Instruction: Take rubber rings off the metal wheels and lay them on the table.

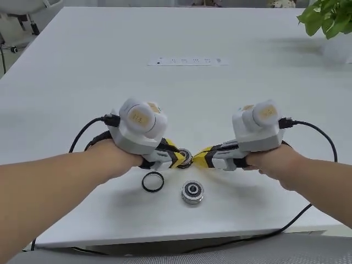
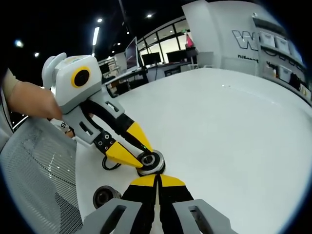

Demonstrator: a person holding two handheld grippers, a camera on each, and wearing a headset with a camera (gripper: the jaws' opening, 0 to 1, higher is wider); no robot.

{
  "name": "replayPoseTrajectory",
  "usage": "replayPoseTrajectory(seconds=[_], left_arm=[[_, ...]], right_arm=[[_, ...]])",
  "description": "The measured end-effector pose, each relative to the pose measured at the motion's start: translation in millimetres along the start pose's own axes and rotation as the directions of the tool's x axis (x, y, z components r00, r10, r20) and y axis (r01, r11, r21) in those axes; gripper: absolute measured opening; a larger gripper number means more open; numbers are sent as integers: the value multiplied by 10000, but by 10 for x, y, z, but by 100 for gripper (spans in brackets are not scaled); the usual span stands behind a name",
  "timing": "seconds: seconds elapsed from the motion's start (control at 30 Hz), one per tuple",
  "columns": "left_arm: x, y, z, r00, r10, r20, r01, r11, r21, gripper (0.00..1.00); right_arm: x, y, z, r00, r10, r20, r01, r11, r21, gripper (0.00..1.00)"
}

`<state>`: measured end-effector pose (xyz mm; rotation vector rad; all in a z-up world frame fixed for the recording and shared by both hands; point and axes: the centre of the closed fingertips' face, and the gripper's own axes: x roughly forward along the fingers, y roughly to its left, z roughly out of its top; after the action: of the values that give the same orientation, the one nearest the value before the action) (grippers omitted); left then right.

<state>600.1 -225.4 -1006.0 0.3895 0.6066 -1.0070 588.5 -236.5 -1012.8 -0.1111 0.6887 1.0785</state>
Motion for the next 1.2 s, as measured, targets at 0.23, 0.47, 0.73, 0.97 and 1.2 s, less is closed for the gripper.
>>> replayPoseTrajectory(seconds=[0.23, 0.47, 0.73, 0.97, 1.2], left_arm=[[7, 0, -1, 10000, 61, -68, -61, 10000, -5, 12], [4, -11, -2, 9998, 138, -131, -139, 9999, -63, 12], [2, -10, -1, 9995, 268, -167, -269, 9996, -80, 12], [3, -16, -1, 9993, 276, -250, -277, 9996, -14, 12], [3, -20, -3, 9992, 307, -269, -307, 9995, 9, 12]], right_arm=[[-13, -53, 12, 9997, -49, 258, 22, 9947, 1032, 0], [-15, -111, 86, 9978, -140, 646, 33, 9865, 1635, 0], [-23, -57, 112, 9970, -40, 774, -92, 9856, 1687, 0], [-26, -8, 125, 9972, 63, 747, -186, 9859, 1660, 0], [1, 14, 138, 9970, 241, 742, -355, 9870, 1568, 0]])
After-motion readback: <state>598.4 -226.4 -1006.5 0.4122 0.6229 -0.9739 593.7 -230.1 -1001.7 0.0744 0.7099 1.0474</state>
